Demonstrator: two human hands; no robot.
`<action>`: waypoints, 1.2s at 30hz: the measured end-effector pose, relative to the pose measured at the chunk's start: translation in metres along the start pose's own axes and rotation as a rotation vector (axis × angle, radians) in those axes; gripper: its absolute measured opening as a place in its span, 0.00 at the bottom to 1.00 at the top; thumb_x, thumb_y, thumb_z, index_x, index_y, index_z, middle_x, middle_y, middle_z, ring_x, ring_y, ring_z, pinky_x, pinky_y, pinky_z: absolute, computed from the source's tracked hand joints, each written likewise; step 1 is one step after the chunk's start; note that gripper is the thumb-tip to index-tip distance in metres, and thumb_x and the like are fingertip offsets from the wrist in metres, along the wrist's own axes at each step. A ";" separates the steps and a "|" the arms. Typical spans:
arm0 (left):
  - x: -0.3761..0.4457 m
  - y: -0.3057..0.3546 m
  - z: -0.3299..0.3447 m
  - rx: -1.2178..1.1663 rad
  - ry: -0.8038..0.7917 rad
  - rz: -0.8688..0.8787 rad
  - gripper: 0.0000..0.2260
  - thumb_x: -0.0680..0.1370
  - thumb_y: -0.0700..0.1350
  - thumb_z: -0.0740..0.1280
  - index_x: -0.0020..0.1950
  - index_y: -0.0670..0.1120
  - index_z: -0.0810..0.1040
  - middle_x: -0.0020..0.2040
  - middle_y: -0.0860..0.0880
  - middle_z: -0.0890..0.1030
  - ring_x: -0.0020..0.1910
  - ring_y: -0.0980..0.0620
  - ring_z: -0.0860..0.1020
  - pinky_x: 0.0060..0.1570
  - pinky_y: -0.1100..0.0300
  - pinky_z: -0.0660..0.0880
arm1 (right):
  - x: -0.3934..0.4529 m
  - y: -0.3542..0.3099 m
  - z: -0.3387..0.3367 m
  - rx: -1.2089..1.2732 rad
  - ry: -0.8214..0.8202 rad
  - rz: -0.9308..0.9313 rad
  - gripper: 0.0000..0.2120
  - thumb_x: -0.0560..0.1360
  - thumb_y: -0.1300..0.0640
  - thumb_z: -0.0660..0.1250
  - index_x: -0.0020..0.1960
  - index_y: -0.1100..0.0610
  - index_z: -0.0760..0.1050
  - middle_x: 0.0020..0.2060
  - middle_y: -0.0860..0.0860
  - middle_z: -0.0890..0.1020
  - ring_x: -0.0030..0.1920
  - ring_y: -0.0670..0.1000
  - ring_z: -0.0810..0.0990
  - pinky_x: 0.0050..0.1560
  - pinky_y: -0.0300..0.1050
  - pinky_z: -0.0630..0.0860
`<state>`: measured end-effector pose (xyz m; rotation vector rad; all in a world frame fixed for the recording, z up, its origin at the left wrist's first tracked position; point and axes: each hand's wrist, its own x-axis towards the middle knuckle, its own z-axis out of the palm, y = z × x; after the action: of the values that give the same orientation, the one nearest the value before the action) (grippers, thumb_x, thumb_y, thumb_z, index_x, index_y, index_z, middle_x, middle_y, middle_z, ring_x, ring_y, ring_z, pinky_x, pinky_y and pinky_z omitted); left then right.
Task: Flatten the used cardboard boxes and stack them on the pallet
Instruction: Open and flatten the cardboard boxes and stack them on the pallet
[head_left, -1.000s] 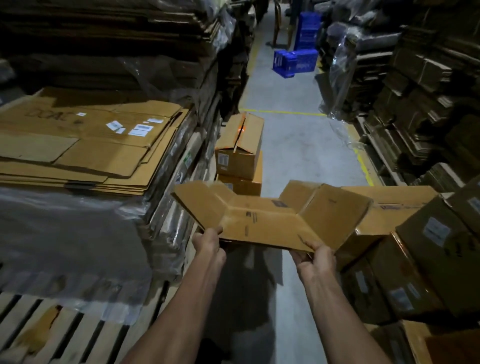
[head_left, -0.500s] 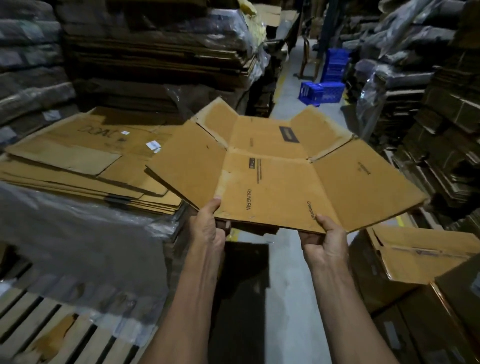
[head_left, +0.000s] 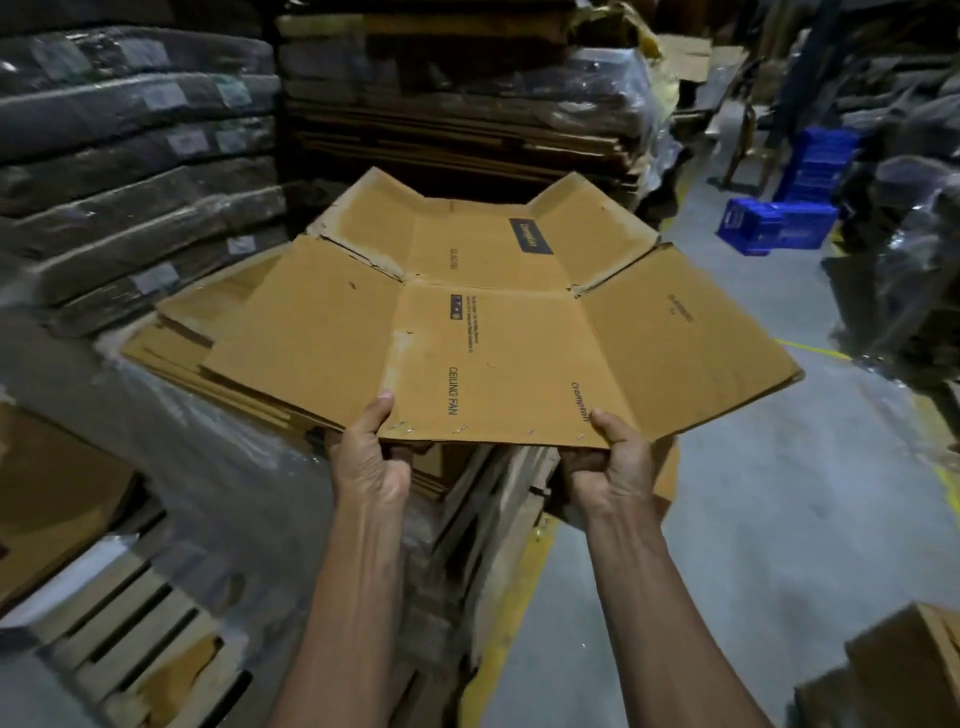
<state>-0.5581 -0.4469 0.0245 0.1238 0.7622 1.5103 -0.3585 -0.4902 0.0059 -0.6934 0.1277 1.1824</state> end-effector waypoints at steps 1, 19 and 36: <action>0.011 0.004 0.000 -0.009 -0.001 0.007 0.21 0.76 0.30 0.67 0.69 0.34 0.74 0.62 0.36 0.80 0.54 0.39 0.82 0.35 0.40 0.82 | 0.012 0.006 0.011 -0.019 -0.026 0.030 0.08 0.78 0.70 0.62 0.44 0.62 0.75 0.36 0.58 0.83 0.33 0.57 0.83 0.29 0.50 0.82; 0.200 -0.064 0.120 -0.362 0.307 0.463 0.10 0.76 0.30 0.67 0.54 0.41 0.79 0.55 0.40 0.84 0.50 0.44 0.83 0.41 0.48 0.83 | 0.320 0.008 0.189 -0.431 -0.290 0.463 0.08 0.77 0.67 0.66 0.39 0.61 0.75 0.40 0.59 0.81 0.41 0.59 0.81 0.40 0.53 0.82; 0.298 -0.179 0.040 0.193 0.760 -0.057 0.09 0.80 0.43 0.69 0.54 0.37 0.76 0.46 0.39 0.82 0.43 0.45 0.84 0.37 0.58 0.79 | 0.468 0.060 0.121 -1.226 -0.086 0.476 0.16 0.79 0.74 0.61 0.67 0.70 0.68 0.57 0.68 0.79 0.53 0.62 0.84 0.54 0.52 0.83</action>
<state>-0.4212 -0.1759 -0.1494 -0.3474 1.5013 1.4204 -0.2563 -0.0335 -0.1306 -1.7380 -0.5917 1.7132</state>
